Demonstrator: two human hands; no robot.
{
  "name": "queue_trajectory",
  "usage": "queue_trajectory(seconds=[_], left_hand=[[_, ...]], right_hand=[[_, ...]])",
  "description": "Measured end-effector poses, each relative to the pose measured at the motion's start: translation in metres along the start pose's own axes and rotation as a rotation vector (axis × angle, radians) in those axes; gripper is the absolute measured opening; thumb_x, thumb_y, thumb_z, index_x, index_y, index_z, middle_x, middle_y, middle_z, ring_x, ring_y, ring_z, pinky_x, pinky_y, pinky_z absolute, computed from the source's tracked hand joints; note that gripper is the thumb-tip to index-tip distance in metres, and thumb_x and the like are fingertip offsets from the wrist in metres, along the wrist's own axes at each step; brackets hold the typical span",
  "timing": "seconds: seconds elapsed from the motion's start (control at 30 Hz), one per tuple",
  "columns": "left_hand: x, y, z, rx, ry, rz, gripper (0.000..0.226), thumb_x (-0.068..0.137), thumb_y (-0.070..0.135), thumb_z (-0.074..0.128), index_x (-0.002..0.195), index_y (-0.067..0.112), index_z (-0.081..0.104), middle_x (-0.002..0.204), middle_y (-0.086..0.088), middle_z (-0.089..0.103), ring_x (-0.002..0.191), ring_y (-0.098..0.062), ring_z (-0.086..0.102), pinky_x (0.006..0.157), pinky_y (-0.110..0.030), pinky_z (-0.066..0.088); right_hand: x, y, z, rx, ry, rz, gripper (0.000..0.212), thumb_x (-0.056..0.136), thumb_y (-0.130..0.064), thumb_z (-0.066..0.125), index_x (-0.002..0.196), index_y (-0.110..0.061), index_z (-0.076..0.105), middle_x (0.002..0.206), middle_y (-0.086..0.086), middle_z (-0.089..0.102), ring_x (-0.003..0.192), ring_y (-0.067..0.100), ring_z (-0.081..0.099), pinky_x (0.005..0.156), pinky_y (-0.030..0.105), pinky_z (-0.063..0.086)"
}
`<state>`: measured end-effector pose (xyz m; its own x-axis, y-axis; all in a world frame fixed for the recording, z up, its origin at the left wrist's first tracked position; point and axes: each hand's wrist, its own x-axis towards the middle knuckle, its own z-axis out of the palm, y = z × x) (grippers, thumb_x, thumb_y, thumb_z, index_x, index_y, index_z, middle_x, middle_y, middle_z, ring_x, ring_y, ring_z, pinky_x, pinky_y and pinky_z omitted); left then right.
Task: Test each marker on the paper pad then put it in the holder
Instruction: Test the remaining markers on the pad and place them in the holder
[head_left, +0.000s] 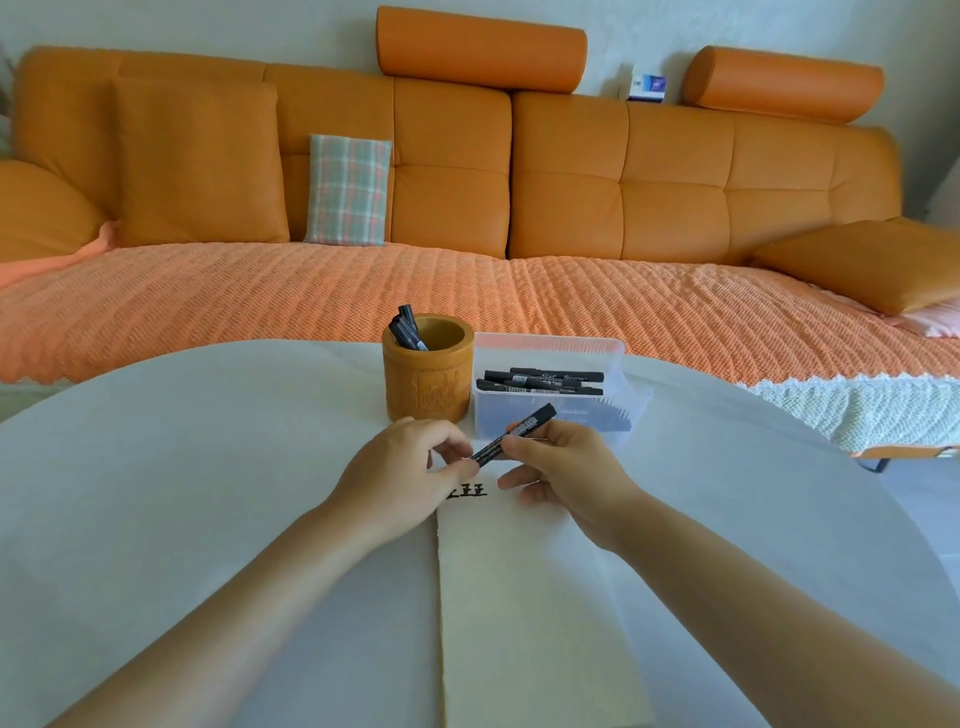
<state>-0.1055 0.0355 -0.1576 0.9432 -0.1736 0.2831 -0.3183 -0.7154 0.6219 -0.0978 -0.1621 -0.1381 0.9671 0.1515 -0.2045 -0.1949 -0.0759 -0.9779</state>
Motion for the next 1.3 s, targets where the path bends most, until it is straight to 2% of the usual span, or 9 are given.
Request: queue_trajectory(seconds=[0.27, 0.43, 0.53, 0.6, 0.67, 0.73, 0.87, 1.0, 1.3], left_hand=[[0.004, -0.013, -0.006, 0.136, -0.040, -0.002, 0.011, 0.094, 0.045, 0.055, 0.096, 0.040, 0.064, 0.088, 0.021, 0.059, 0.088, -0.005, 0.053, 0.072, -0.029, 0.049], [0.005, -0.019, -0.014, 0.305, 0.084, 0.075, 0.016, 0.095, 0.049, 0.046, 0.102, 0.035, 0.052, 0.086, 0.011, 0.059, 0.074, -0.010, 0.055, 0.053, -0.022, 0.039], [0.004, -0.015, -0.016, 0.272, 0.090, 0.125, 0.016, 0.094, 0.042, 0.055, 0.106, 0.031, 0.055, 0.093, 0.013, 0.059, 0.081, -0.010, 0.057, 0.057, -0.020, 0.042], [0.002, -0.007, -0.013, 0.170, 0.067, 0.132, 0.014, 0.093, 0.040, 0.059, 0.104, 0.031, 0.057, 0.093, 0.016, 0.060, 0.083, -0.009, 0.058, 0.063, -0.026, 0.050], [0.000, -0.001, -0.008, 0.082, 0.043, 0.144, 0.013, 0.092, 0.040, 0.061, 0.102, 0.032, 0.058, 0.093, 0.017, 0.062, 0.085, -0.006, 0.059, 0.068, -0.030, 0.053], [-0.001, 0.001, -0.004, 0.031, 0.037, 0.172, 0.015, 0.090, 0.040, 0.064, 0.102, 0.033, 0.058, 0.095, 0.018, 0.063, 0.089, -0.005, 0.061, 0.071, -0.031, 0.055], [-0.002, -0.002, -0.003, 0.011, 0.009, 0.189, 0.020, 0.089, 0.041, 0.065, 0.108, 0.039, 0.058, 0.097, 0.021, 0.062, 0.088, -0.005, 0.060, 0.072, -0.035, 0.054], [-0.002, -0.001, -0.004, 0.150, 0.086, 0.264, 0.023, 0.090, 0.026, 0.068, 0.111, 0.034, 0.065, 0.087, 0.025, 0.053, 0.079, -0.003, 0.055, 0.064, -0.027, 0.051], [-0.007, 0.006, -0.003, 0.211, 0.077, 0.317, 0.016, 0.091, 0.032, 0.066, 0.106, 0.034, 0.069, 0.072, 0.027, 0.045, 0.066, -0.004, 0.046, 0.053, -0.009, 0.028]], right_hand=[[0.004, -0.002, 0.002, 0.042, -0.038, 0.060, 0.021, 0.093, -0.018, 0.068, 0.110, -0.005, 0.066, 0.098, 0.005, 0.078, 0.078, 0.023, 0.075, 0.060, 0.029, 0.055], [-0.003, -0.014, -0.003, -0.496, 0.116, 0.021, 0.039, 0.089, -0.048, 0.066, 0.085, -0.010, 0.071, 0.071, -0.004, 0.075, 0.052, 0.013, 0.060, 0.048, 0.023, 0.044], [-0.003, -0.009, -0.004, -0.755, 0.300, -0.424, 0.027, 0.089, -0.034, 0.064, 0.072, -0.014, 0.060, 0.062, -0.006, 0.062, 0.053, 0.006, 0.048, 0.052, 0.021, 0.042], [-0.001, -0.005, -0.004, -0.879, 0.266, -0.811, 0.007, 0.088, -0.023, 0.063, 0.084, -0.018, 0.061, 0.077, -0.008, 0.057, 0.072, 0.007, 0.053, 0.065, 0.023, 0.045], [0.003, 0.001, -0.004, -1.038, 0.180, -0.970, 0.016, 0.089, -0.021, 0.062, 0.104, -0.017, 0.064, 0.095, -0.003, 0.056, 0.091, 0.017, 0.053, 0.081, 0.028, 0.044], [0.006, 0.006, -0.004, -1.175, 0.102, -0.961, 0.025, 0.094, -0.024, 0.056, 0.118, -0.019, 0.063, 0.101, -0.001, 0.057, 0.097, 0.022, 0.052, 0.088, 0.033, 0.043], [0.008, 0.011, -0.007, -1.181, -0.083, -0.829, 0.024, 0.102, -0.023, 0.045, 0.118, -0.016, 0.062, 0.094, 0.002, 0.057, 0.086, 0.024, 0.053, 0.076, 0.042, 0.048], [0.007, 0.013, -0.010, -1.224, -0.047, -0.851, 0.022, 0.100, -0.020, 0.038, 0.108, -0.012, 0.057, 0.092, 0.002, 0.051, 0.077, 0.023, 0.047, 0.069, 0.041, 0.045], [0.008, 0.015, -0.009, -1.172, -0.070, -0.738, 0.028, 0.101, -0.039, 0.047, 0.093, -0.016, 0.061, 0.080, -0.001, 0.061, 0.073, 0.023, 0.054, 0.063, 0.041, 0.046]])
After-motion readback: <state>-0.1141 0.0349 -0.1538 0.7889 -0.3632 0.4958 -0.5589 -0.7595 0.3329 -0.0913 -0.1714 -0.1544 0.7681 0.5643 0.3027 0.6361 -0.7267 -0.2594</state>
